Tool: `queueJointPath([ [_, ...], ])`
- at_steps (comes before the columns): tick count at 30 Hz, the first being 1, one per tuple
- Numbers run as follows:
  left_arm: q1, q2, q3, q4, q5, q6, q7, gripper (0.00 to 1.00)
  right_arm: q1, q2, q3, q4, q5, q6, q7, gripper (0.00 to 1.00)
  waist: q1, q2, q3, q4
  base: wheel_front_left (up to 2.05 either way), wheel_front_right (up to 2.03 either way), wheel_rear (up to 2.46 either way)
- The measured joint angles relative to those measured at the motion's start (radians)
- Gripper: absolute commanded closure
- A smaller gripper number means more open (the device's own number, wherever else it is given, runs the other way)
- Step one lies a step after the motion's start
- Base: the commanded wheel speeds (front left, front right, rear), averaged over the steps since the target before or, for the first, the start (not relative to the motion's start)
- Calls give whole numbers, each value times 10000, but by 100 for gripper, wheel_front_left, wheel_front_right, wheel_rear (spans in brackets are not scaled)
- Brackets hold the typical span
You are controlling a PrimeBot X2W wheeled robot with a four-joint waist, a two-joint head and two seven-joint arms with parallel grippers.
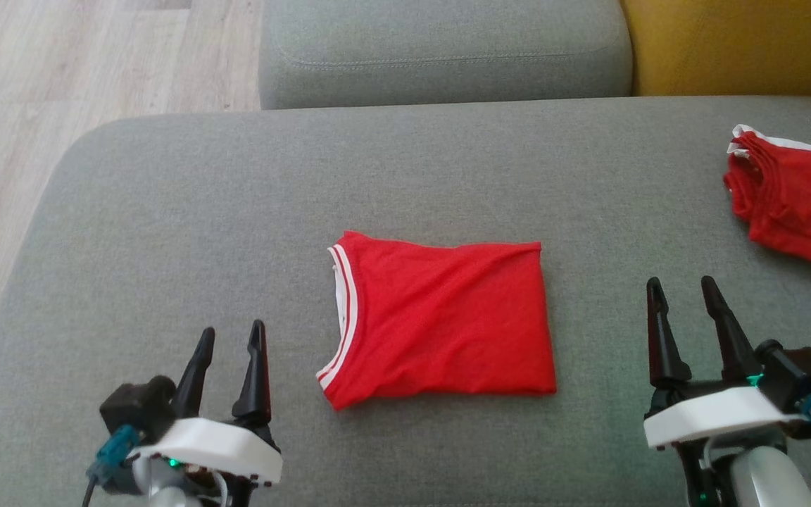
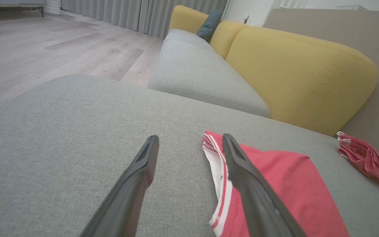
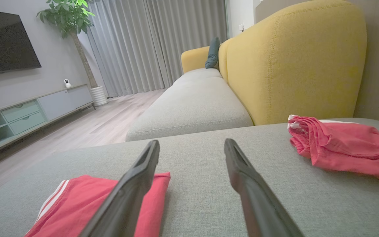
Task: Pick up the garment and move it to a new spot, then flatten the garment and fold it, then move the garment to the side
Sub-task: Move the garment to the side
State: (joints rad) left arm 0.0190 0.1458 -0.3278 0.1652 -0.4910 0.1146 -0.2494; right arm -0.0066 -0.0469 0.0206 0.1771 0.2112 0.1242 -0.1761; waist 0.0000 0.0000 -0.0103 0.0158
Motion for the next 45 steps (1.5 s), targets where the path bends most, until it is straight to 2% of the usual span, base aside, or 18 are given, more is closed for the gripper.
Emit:
queueJointPath([
  [7, 3, 2, -31, -69, 2, 0, 0, 0, 12, 6, -194, 42, -119, 0, 357, 0, 0, 0, 66, 37, 0, 0, 0],
  [17, -73, -56, -146, -180, 138, -8, 0, 0, -472, 6, -194, 464, -320, 0, 2606, 0, 0, 0, 737, 300, 0, 0, 0],
  [23, -489, -339, -161, -86, 167, -134, 0, 0, -1603, 4, 127, 1041, 320, 0, 4123, 0, 1, 0, 1289, 736, 0, 0, 0],
  [33, -673, -619, 125, 86, 412, -370, 0, 0, -1988, -173, 435, 1858, 1118, 0, 5593, 0, 1, 0, 1905, 1518, 0, 0, 0],
  [35, -676, -656, 192, 130, 474, -389, 0, 0, -2174, -293, 502, 1923, 1237, 0, 5660, 60, 1, 0, 1959, 1561, 0, 0, 0],
  [37, -676, -683, 217, 153, 510, -447, 0, 0, -2321, -316, 598, 1992, 1313, 0, 5728, 100, 1, 0, 1978, 1544, 0, 0, 0],
  [45, -678, -786, 500, 138, 723, -548, 0, 0, -2632, -372, 775, 2019, 1335, 0, 5277, 100, 1, 0, 2017, 932, 0, 0, 0],
])
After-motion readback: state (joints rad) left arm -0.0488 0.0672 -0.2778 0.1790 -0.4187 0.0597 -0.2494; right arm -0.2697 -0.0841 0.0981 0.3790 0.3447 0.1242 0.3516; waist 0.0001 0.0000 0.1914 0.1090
